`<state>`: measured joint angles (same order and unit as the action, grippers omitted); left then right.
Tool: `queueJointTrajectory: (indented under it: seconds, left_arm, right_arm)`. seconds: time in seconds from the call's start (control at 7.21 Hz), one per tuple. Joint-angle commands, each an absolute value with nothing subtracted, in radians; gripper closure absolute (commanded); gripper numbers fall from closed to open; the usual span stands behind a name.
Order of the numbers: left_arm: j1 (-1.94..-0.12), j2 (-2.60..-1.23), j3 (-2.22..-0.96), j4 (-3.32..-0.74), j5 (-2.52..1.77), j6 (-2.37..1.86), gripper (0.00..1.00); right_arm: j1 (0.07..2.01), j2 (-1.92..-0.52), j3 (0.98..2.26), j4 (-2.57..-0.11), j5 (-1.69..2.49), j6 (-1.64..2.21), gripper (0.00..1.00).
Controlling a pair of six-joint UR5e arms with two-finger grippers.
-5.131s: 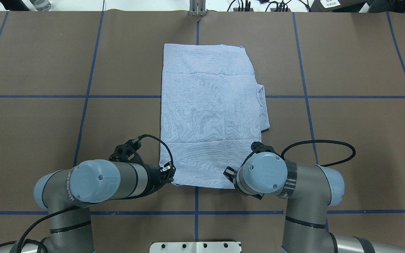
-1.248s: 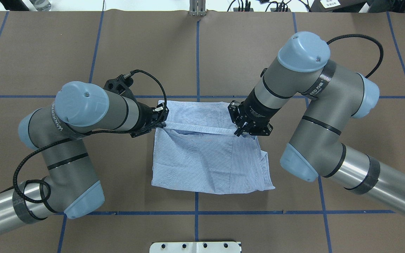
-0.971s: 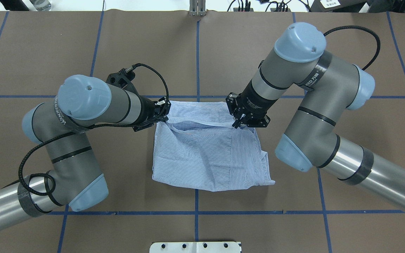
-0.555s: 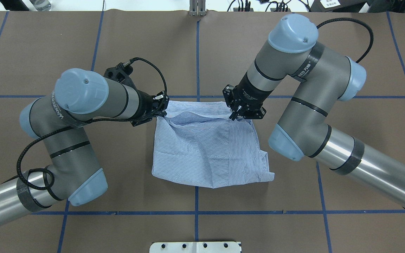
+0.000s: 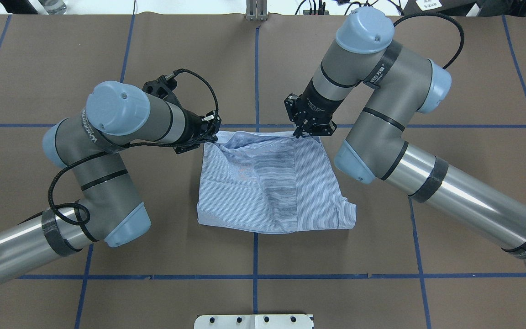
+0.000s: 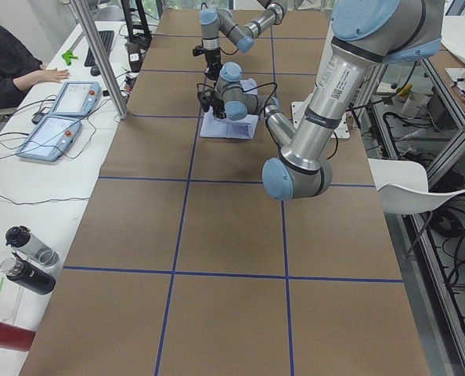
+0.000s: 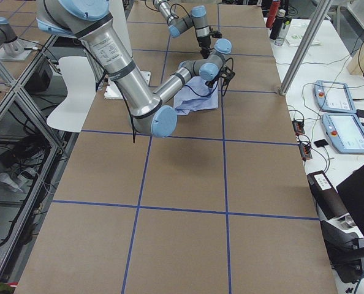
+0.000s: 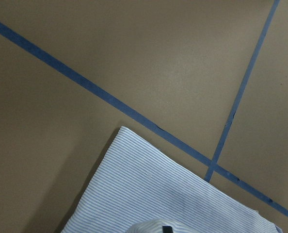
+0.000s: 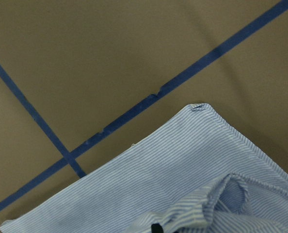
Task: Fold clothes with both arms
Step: 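Lay the held edge onto the far edge with both grippers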
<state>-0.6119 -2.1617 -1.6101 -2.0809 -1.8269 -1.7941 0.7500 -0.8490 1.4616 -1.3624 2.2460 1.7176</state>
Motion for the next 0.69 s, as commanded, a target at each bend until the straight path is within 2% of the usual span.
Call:
queueJointTrajectory:
  seconds: [0.0,0.55]
  left_arm:
    - [-0.615,-2.183,-1.527,-2.146,-1.825,-1.793,1.00]
    - [-0.618,-2.183,-1.509,-2.155,-1.824,-1.793,1.00]
  right_arm:
    - [0.750,-0.828,1.398,-1.324,2.235,1.715,1.00]
    - [0.739,-0.825,1.362,-1.324,2.221,1.710,1.00]
